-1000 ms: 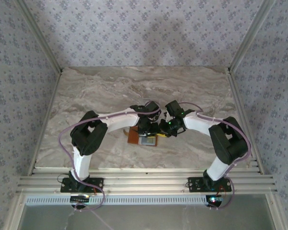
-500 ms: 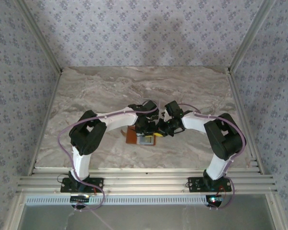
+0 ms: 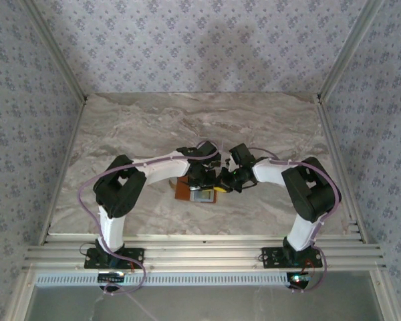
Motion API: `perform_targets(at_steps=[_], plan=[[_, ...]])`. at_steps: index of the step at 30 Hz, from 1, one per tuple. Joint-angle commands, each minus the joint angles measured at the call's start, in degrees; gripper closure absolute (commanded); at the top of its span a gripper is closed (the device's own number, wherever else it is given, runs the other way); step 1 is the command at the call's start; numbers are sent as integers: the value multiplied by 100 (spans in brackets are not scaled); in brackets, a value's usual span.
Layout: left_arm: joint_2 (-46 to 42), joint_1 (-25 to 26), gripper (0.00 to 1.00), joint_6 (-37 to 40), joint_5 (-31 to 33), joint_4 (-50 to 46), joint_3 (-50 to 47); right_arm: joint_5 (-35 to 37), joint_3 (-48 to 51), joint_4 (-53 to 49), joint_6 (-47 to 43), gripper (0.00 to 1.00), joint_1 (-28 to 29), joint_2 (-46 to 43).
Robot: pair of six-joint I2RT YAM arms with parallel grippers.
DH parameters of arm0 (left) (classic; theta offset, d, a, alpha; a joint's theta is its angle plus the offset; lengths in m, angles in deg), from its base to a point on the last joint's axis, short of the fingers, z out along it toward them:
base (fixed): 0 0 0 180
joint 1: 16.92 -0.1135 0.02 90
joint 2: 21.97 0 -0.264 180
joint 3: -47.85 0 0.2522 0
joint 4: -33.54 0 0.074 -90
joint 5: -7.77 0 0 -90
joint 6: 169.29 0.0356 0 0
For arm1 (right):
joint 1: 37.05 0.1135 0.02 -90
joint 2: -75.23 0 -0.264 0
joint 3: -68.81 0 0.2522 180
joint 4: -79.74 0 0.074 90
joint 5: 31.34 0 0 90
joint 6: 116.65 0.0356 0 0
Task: Take the credit cards out of the card holder
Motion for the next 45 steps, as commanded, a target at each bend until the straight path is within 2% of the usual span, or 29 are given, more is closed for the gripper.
perform_targets(at_steps=[1, 6, 11, 23, 30, 45], plan=[[47, -3, 97, -41, -27, -35, -130, 17, 97, -97, 84, 89, 104, 186], [-6, 1, 97, -20, 83, -138, -106, 200, -19, -369, 69, 89, 161, 301], [-101, -7, 96, 241, 926, -993, 105, 600, -100, -785, -45, 90, 175, 386], [-481, -119, 95, 436, 1642, -1691, 70, 633, -231, -972, -173, 90, 195, 410], [-773, -216, 93, 450, 1862, -1853, -80, 631, -260, -1038, -202, 90, 207, 378], [-1675, -798, 93, 445, 1810, -1746, -928, 925, -554, -1641, -429, 88, 236, -116]])
